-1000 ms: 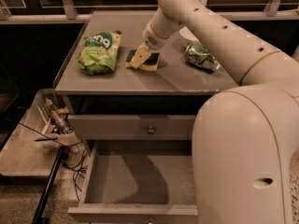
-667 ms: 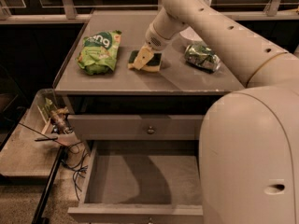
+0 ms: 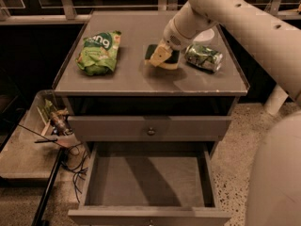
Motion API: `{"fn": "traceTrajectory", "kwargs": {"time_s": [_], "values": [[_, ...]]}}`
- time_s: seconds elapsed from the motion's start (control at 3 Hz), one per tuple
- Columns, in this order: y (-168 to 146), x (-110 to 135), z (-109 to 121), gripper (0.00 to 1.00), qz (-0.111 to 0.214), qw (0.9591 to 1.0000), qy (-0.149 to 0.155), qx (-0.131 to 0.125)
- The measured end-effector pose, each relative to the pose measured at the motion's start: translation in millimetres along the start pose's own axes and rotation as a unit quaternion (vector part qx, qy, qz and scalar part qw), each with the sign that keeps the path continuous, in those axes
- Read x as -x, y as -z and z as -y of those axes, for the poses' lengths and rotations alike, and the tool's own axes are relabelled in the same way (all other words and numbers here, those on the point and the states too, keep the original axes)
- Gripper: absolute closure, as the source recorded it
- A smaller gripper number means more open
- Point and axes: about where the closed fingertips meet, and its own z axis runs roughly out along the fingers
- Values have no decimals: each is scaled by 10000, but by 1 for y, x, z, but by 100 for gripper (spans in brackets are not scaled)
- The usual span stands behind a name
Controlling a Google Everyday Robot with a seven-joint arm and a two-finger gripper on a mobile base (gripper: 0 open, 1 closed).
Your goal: Place sponge into middle drawer
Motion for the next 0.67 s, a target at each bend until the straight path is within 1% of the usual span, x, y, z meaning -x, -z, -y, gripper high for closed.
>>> {"fn": "traceTrajectory", "kwargs": {"time_s": [0.33, 0.67], "values": [[33, -7, -13, 100, 96, 9999, 13, -134], [54, -20, -25, 100, 88, 9996, -40, -255]]}}
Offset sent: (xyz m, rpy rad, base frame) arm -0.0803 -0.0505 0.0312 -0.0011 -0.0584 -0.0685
